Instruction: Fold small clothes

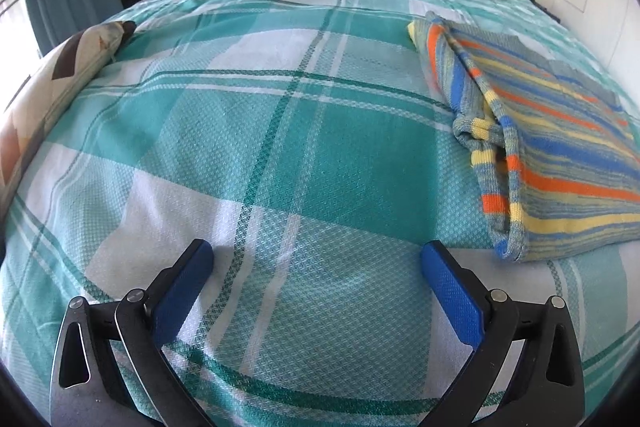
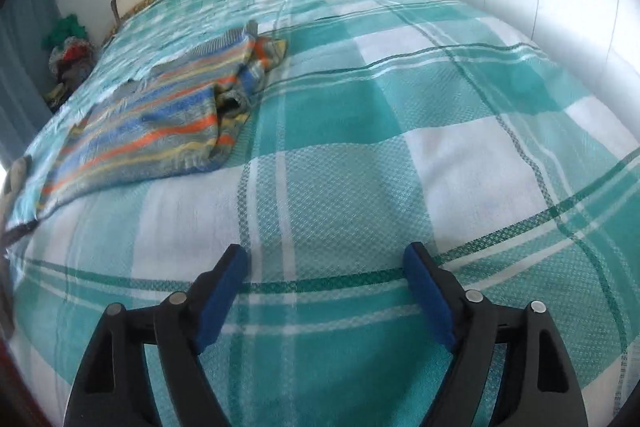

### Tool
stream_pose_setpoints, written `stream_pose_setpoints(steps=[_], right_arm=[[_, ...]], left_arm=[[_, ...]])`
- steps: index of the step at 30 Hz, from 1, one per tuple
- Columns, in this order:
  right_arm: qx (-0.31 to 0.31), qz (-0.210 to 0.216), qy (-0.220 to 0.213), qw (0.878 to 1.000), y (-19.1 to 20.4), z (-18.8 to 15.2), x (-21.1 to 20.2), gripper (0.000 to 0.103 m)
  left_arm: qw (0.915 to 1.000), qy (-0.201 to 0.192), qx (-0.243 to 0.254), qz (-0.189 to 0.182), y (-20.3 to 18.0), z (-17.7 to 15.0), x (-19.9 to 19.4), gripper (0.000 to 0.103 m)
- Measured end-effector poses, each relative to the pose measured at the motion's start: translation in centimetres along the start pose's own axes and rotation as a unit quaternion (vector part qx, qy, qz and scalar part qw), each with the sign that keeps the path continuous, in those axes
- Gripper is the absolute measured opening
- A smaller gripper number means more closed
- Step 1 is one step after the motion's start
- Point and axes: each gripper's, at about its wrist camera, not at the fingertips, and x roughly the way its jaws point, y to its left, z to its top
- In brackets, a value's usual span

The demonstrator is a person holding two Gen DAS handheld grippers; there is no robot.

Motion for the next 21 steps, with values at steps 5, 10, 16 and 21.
stream_pose_setpoints(steps=[5,10,16,21], right_arm=[[-0.028,-0.003,-0.001,1.0,0.6,0.2,1.1,0.101],[-0.028,-0.001,-0.004,1.0,0.2,-1.2,0.6,0.102],[-0.027,0.001,-0.006,1.0,0.2,-1.4,0.5,0.101],[-0.027,0.002,-0.007,1.0,0.2,-1.4,0.5,0.102]], left_arm=[[1.0,0.0,0.0,0.0,-0.1,-0.1,0.0,0.103],[1.0,0.0,0.0,0.0,-0.1,-0.1,0.0,0.103],[1.0,0.0,0.0,0.0,-0.1,-0.1,0.0,0.103],[1.0,0.0,0.0,0.0,-0.1,-0.1,0.0,0.103]])
